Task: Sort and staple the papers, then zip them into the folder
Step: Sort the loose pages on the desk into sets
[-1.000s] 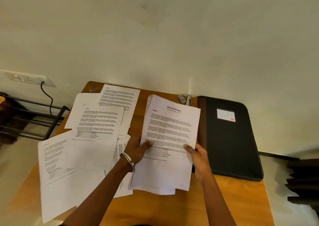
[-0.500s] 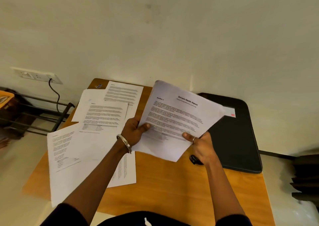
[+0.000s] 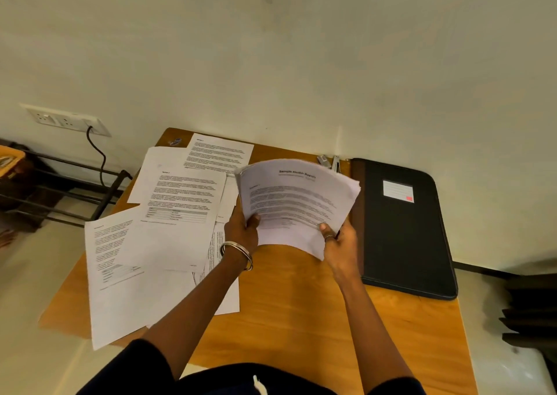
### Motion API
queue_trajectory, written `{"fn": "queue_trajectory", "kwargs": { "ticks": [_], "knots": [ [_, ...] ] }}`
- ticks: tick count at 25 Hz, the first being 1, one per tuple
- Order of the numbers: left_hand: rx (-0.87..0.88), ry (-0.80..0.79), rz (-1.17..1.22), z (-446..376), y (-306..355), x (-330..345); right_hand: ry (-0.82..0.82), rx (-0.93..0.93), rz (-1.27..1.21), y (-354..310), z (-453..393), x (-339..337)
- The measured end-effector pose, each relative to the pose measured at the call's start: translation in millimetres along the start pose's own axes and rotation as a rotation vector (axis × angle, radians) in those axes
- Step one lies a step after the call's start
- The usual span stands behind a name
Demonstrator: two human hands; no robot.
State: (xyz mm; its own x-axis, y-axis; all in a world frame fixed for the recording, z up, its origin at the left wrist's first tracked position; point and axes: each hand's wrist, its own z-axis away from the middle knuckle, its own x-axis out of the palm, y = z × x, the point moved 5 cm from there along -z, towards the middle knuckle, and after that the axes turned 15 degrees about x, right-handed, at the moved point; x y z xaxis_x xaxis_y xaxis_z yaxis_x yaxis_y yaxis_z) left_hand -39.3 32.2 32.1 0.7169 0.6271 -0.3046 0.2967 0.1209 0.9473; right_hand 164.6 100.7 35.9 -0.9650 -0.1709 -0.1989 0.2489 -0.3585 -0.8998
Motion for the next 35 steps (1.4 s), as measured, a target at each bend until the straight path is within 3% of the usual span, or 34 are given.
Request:
{"fn": "queue_trajectory", "kwargs": {
  "ticks": [3, 11, 15, 18, 22, 30, 35],
  "knots": [
    [-0.003, 0.051, -0.030, 2.7, 0.3, 3.9, 0.042, -0.022, 0.013, -2.5, 0.3, 5.4],
    [0.027, -0.009, -0.181, 6.7, -17.8, 1.4, 0.085, -0.014, 0.175, 14.8, -5.1, -1.2],
    [-0.016, -0.126, -0.264, 6.2, -35.2, 6.7, 0.079, 0.052, 0.234, 25.1, -8.1, 0.0],
    [0.051, -0.125, -0.303, 2.7, -29.9, 4.6, 0.098, 0.024, 0.242, 25.1, -9.6, -2.7],
    [0.088, -0.244, -0.434, -2.5, -34.4, 5.0, 0.087, 0.072, 0.319, 33.8, -11.8, -1.6],
    [0.011, -0.433, -0.574, -9.4, -50.6, 6.9, 0.018, 0.096, 0.402, 35.1, -14.6, -3.5],
    [0.011, -0.463, -0.551, -7.8, -56.1, 4.6, 0.032, 0.046, 0.237, 30.7, -11.4, -15.3]
  ]
}}
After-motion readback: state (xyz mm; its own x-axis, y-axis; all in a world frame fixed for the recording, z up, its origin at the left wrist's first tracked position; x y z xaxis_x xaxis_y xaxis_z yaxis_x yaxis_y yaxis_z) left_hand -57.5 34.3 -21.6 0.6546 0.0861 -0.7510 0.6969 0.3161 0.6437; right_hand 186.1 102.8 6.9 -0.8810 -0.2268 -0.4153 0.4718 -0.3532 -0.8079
